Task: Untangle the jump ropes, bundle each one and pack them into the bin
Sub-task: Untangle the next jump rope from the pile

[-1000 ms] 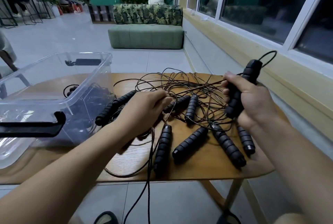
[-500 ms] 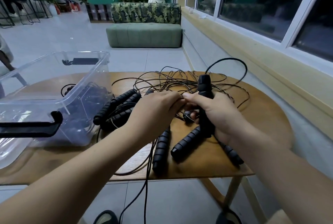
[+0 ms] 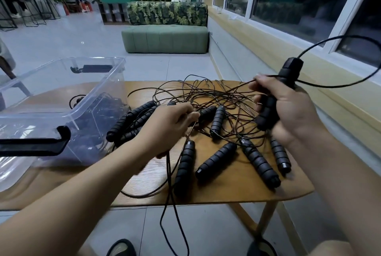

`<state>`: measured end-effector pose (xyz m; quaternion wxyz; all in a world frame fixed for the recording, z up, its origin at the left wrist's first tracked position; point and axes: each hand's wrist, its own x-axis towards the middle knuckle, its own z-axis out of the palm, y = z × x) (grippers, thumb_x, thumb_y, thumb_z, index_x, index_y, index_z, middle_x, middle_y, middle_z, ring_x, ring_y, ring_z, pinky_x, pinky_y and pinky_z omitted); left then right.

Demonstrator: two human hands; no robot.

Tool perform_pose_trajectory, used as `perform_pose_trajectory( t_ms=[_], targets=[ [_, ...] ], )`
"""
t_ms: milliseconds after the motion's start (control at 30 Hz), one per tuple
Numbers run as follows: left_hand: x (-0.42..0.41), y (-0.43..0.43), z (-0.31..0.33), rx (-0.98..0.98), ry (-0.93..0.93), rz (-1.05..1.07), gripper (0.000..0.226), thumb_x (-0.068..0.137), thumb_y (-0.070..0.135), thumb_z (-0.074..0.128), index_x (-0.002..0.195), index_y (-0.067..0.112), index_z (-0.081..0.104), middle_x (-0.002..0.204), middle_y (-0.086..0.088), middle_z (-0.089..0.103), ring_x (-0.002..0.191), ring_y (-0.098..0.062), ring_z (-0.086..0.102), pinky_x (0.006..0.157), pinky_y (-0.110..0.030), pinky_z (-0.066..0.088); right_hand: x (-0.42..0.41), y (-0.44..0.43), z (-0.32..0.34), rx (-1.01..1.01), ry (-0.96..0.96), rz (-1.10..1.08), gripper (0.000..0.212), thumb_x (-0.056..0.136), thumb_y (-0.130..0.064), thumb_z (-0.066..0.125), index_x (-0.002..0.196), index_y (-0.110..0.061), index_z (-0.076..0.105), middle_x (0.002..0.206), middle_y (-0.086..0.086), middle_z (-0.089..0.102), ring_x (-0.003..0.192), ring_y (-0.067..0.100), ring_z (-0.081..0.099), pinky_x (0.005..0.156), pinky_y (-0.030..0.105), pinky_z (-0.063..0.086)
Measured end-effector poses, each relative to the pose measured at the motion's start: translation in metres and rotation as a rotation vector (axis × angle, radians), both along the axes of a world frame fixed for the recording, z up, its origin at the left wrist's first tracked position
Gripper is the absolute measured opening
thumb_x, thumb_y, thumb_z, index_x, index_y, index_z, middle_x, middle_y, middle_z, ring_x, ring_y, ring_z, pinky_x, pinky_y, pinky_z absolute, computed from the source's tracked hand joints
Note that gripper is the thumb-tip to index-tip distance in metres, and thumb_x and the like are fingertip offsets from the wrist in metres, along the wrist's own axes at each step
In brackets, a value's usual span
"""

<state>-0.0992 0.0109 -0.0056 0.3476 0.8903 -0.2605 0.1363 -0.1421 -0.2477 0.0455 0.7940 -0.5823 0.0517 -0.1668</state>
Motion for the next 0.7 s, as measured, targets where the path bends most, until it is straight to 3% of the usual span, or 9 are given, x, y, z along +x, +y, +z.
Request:
perform_pose_trajectory(
  t_ms=[233,400,500,700],
  targets=[
    [-0.01,-0.011,0.006,0.018,-0.167,-0.036,0.015,0.106,0.033,0.063,0.099,0.022,0.071,0.073,0.012,0.064,0.069,-0.008,0.059,0.068,-0.037,0.051,-0.004,0.026,-0.012,-0.133,0.051,0.165,0.025,0.098,-0.019,0.076,0.116,-0.001,0.074,0.097,0.012,0.081,0.063,0.014,0.062,0.054,0.023,0.05],
    [-0.017,-0.023,0.006,-0.034,-0.252,-0.022,0.017,0.106,0.028,0.062,0.094,0.017,0.067,0.074,0.015,0.056,0.072,-0.009,0.051,0.066,-0.036,0.045,-0.01,0.042,-0.017,-0.402,0.153,0.327,0.017,0.095,-0.02,0.08,0.096,-0.004,0.074,0.076,0.01,0.074,0.058,0.018,0.062,0.049,0.024,0.047],
    [-0.019,-0.025,0.006,-0.075,-0.241,0.0,0.015,0.106,0.024,0.059,0.095,0.016,0.065,0.07,0.016,0.054,0.067,-0.008,0.05,0.062,-0.035,0.043,-0.014,0.05,-0.017,-0.361,0.175,0.368,0.016,0.098,-0.023,0.078,0.093,-0.009,0.073,0.076,0.011,0.076,0.057,0.018,0.062,0.048,0.023,0.044],
    [-0.021,-0.026,0.006,-0.061,-0.18,-0.033,0.008,0.109,0.028,0.057,0.113,0.023,0.061,0.072,0.012,0.062,0.065,-0.009,0.053,0.062,-0.034,0.042,-0.012,0.057,-0.021,-0.19,0.142,0.22,0.015,0.096,-0.022,0.08,0.098,-0.01,0.073,0.079,0.006,0.073,0.056,0.017,0.06,0.049,0.027,0.045]
  ],
)
